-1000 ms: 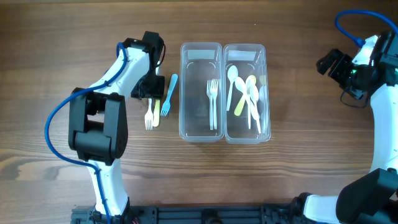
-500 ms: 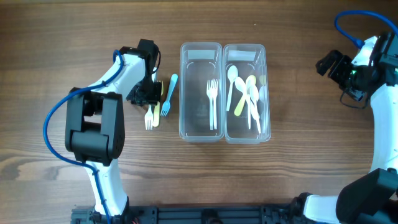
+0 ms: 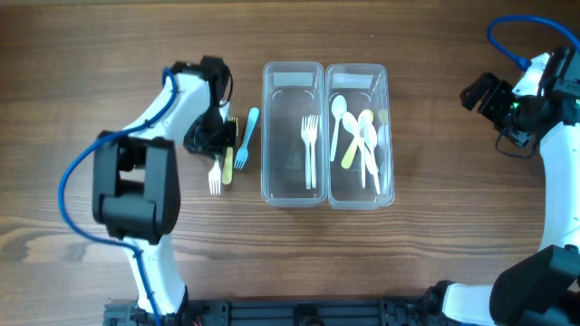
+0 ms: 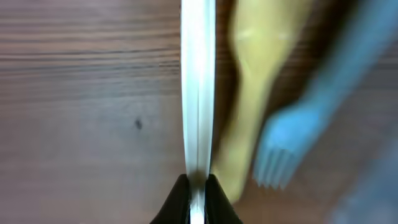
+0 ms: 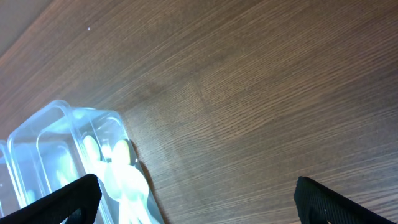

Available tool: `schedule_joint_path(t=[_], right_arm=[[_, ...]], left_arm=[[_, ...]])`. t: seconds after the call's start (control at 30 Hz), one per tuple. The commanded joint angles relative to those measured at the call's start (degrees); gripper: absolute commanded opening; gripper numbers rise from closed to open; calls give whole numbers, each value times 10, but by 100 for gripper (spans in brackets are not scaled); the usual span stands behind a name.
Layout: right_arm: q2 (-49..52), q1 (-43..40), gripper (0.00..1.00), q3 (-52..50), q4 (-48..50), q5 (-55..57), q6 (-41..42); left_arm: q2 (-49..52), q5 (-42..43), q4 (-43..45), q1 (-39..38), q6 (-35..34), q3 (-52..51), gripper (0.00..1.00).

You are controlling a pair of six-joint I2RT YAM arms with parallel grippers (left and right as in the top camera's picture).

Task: Pack container
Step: 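Grasp the white fork with the left gripper and drop it in the left container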

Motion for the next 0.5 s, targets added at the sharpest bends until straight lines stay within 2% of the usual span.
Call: schedule_joint_path(t=[0.0,0.1,0.2,0.33,0.47], right_arm=[[-11,1,100,14,1,-5,6],[-11,1,100,14,1,-5,6],[-11,1,100,14,1,-5,6],[-11,1,100,14,0,-5,7],[-11,1,100,14,-1,-5,7]], left_arm=[[-124,68,-23,-22,-35,108,4],[-195,94,13,-61,-35,129,4],[-235,68,53,-122,-62,129,4],[-187,34,66,-179,-101,111,4],[-79,34,99,-211,-143,100,7]])
